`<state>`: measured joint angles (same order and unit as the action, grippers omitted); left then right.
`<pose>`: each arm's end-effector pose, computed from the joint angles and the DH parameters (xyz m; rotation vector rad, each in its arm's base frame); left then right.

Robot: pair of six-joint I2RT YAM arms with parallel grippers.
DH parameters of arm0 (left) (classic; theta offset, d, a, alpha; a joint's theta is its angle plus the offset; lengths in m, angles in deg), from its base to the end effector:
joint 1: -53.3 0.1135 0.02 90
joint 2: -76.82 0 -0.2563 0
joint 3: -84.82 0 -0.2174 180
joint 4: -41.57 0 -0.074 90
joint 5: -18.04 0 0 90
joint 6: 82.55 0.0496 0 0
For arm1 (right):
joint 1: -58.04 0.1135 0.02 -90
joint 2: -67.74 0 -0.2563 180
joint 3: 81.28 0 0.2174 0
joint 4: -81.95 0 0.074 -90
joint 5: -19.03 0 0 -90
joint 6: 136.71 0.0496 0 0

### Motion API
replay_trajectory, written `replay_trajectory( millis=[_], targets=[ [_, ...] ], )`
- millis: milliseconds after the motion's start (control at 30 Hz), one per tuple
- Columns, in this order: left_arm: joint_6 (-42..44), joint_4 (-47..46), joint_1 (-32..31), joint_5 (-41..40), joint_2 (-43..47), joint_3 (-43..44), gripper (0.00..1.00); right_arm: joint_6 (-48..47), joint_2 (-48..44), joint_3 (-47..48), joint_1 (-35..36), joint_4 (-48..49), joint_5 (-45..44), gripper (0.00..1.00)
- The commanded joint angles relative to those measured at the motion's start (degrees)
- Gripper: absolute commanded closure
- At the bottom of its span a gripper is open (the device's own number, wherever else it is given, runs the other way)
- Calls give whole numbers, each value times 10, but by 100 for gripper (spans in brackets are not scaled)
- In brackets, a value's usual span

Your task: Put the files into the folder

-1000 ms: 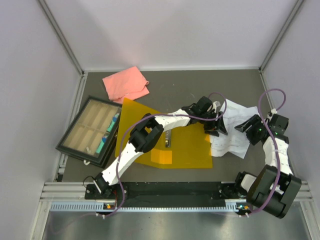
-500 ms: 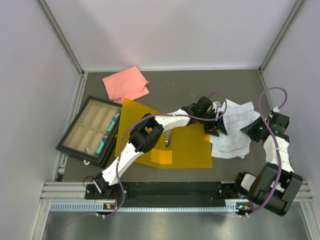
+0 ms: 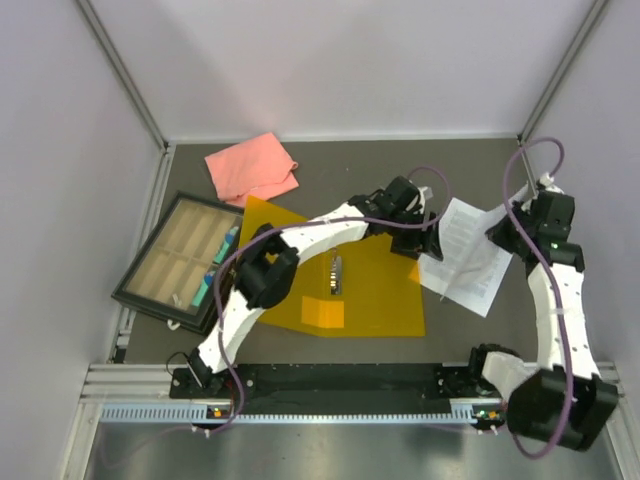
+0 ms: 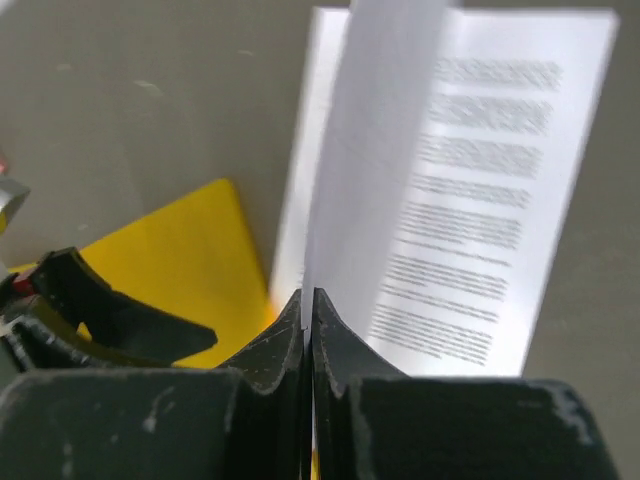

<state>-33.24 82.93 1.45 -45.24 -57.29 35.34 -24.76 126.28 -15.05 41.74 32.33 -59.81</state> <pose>0.2908 -0.4063 0.2003 0.5177 2.6134 -1.2299 0.1879 -0.0449 0.2793 0.6586 2.2049 0.2749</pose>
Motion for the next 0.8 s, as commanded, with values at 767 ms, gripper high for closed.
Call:
replay_trajectory(
  millis=[767],
  targets=[
    [-5, 80, -13, -297, 902, -587, 14, 239, 6, 40, 682, 176, -102, 100]
  ],
)
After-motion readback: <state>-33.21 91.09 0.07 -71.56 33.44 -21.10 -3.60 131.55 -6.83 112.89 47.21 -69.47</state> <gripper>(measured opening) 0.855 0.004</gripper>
